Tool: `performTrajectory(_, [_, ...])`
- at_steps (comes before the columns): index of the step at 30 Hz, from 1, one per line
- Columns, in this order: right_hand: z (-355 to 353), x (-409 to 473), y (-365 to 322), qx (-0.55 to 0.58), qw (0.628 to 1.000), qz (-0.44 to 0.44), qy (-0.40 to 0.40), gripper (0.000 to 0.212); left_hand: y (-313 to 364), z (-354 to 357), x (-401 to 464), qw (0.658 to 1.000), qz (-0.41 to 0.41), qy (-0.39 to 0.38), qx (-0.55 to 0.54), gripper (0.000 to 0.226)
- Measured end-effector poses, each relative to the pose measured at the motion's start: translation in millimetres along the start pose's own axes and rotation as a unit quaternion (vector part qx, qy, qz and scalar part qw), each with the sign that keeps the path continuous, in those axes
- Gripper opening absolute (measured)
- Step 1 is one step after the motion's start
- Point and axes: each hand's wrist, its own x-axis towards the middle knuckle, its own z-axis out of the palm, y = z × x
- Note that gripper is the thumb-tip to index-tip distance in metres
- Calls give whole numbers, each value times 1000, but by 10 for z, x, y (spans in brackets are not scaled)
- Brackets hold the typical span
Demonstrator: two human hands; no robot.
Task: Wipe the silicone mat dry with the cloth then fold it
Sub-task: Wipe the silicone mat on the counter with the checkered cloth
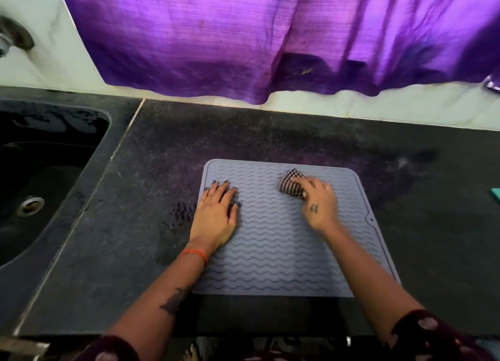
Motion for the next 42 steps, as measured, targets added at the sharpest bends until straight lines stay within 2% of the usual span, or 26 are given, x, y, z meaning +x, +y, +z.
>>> performTrajectory(3, [40,-117,-31,-27,1000,2,2,65,12,-12,5,1000,-2,-5,1,58])
performTrajectory(7, [-138,120,-18,9,996,10,-87,67,15,-25,-9,1000,-3,-11,0,59])
performTrajectory(10, [-180,-144,-40,44,998,15,-44,63,21,-27,-11,1000,-3,-8,0,59])
performTrajectory(14, [-7,-614,-115,-12,1000,6,25,58,23,-31,-6,1000,-3,-10,3,59])
performTrajectory(18, [-170,-392,-71,38,997,4,-70,61,27,-34,-16,1000,-2,-14,5,60])
performTrajectory(21, [-242,-566,-73,64,996,-4,-69,67,36,-49,-24,1000,-1,-14,5,60])
performTrajectory(25, [-73,-868,-31,20,999,-23,-18,58,43,-49,-23,1000,-2,-12,5,60])
performTrajectory(29, [-255,-671,-24,88,989,-10,-117,52,45,-57,-37,1000,1,-12,6,61])
performTrajectory(31, [-345,-791,-6,103,986,-25,-130,48,51,-56,-44,1000,0,-12,7,61])
performTrajectory(36, [-213,-1420,15,89,993,-55,-48,60,52,-26,-30,1000,-8,-14,20,61])
performTrajectory(39, [-270,-1269,15,108,989,-46,-94,54,63,-23,-28,999,-8,-20,27,61])
performTrajectory(42, [-418,-1227,80,185,971,-50,-141,54,56,-26,-10,999,-8,-20,34,62])
